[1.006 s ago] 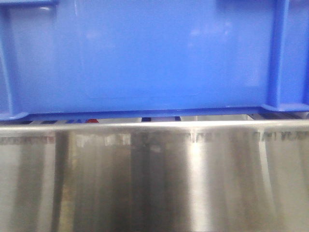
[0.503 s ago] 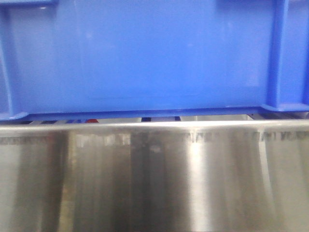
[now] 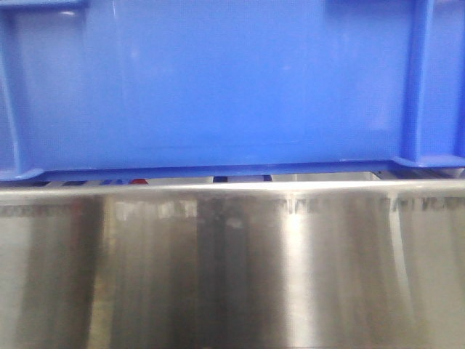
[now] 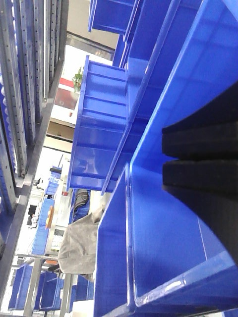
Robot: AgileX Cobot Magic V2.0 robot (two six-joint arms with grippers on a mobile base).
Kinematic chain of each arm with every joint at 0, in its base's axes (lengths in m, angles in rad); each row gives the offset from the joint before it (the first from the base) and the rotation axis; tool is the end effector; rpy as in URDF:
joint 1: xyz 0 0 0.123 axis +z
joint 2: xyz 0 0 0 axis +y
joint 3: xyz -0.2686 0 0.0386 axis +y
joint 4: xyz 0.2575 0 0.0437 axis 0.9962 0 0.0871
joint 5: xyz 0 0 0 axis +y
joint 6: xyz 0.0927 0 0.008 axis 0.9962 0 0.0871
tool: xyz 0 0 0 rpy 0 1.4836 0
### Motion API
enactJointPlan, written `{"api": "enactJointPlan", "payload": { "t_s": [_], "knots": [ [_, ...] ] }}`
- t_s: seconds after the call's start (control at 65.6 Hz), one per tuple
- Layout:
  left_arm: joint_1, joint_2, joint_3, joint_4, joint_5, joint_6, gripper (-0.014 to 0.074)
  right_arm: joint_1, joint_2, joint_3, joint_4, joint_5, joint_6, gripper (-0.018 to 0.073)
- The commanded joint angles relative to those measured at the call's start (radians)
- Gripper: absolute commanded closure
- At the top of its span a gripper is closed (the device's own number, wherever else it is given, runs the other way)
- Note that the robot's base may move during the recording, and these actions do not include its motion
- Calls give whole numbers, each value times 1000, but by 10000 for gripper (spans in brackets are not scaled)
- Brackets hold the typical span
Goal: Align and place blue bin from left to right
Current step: 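Open both grippers and lift them off the bin's side walls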
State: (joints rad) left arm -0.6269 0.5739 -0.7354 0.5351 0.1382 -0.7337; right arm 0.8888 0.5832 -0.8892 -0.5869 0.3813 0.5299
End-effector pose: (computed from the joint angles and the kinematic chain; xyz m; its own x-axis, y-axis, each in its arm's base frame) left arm 0.1128 -0.0736 0.3977 -0.0040 -0.2452 -0.9695 0.5390 0.8160 -0.2086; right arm 0.0907 0.0812 0.4287 0.0593 0.0371 -0.9976 -0.6289 0.7775 -0.0085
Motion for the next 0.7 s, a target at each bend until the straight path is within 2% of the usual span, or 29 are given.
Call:
{"api": "enactJointPlan", "payload": {
  "t_s": [0.0,0.686],
  "knots": [
    [-7,-6,5,7,-6,2,707,2,-6,3,-9,-21,-9,637],
    [-7,-6,5,7,-6,2,707,2,-6,3,-9,-21,-9,637]
  ]
}}
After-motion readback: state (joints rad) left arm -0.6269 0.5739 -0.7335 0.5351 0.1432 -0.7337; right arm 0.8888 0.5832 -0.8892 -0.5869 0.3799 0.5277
